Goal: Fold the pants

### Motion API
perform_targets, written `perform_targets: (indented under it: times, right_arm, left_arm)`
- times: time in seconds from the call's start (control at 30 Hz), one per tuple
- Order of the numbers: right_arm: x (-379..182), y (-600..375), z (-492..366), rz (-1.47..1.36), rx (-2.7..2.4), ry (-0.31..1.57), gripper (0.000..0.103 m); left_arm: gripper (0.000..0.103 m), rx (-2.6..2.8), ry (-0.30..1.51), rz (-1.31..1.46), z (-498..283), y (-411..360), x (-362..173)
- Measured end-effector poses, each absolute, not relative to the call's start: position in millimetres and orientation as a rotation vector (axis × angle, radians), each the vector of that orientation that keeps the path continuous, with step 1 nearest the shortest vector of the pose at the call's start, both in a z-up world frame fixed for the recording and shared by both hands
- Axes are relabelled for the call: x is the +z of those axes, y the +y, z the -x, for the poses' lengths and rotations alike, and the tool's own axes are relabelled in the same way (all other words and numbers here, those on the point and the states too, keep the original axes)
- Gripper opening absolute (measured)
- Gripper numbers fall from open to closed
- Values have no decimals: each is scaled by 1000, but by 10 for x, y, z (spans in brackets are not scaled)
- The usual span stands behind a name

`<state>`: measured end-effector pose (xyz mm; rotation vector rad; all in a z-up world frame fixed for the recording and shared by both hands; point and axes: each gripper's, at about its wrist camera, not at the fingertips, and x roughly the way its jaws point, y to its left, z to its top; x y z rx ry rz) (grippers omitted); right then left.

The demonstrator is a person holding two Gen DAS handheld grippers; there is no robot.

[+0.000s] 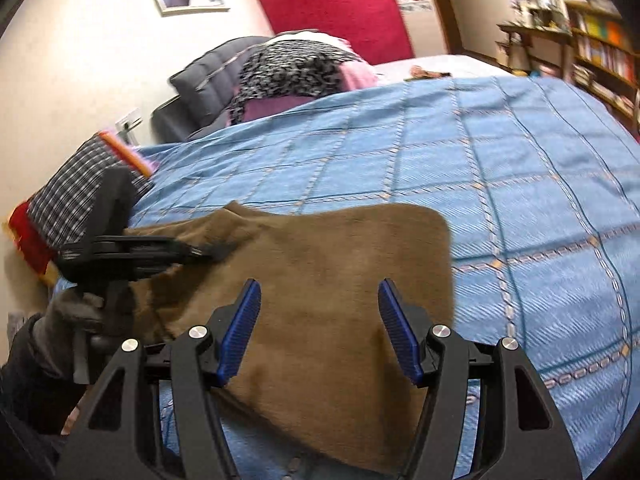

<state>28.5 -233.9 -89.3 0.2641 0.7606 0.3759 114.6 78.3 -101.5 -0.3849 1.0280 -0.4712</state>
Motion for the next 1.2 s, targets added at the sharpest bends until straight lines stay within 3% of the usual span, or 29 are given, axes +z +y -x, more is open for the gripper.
perform_targets:
  times: [0.2, 0.47, 0.57, 0.77, 1.07, 1.2]
  right_arm:
    - [-951, -2349, -326, -263, 375, 773, 63]
    - [-1245, -2206, -376, -195, 385, 880, 63]
    - [-1324, -2178, -361, -162, 384, 897, 63]
    - [-1224, -2217, -345, -180, 387, 877, 63]
    - [-850, -2322, -604, -255, 383, 798, 63]
    - [-777, -2288, -834, -267, 390, 784, 63]
  left_arm:
    - [25, -446, 883, 290, -1036, 898, -672]
    - [27, -361, 1023, 331, -1059, 1035, -1155]
    - [35, -340, 1032, 346, -1050, 1059, -1245]
    - [62, -272, 992, 265, -978, 1054, -1124]
    - [63, -319, 832, 266, -846, 962, -572]
    - [63, -396, 833, 250, -898, 727, -572]
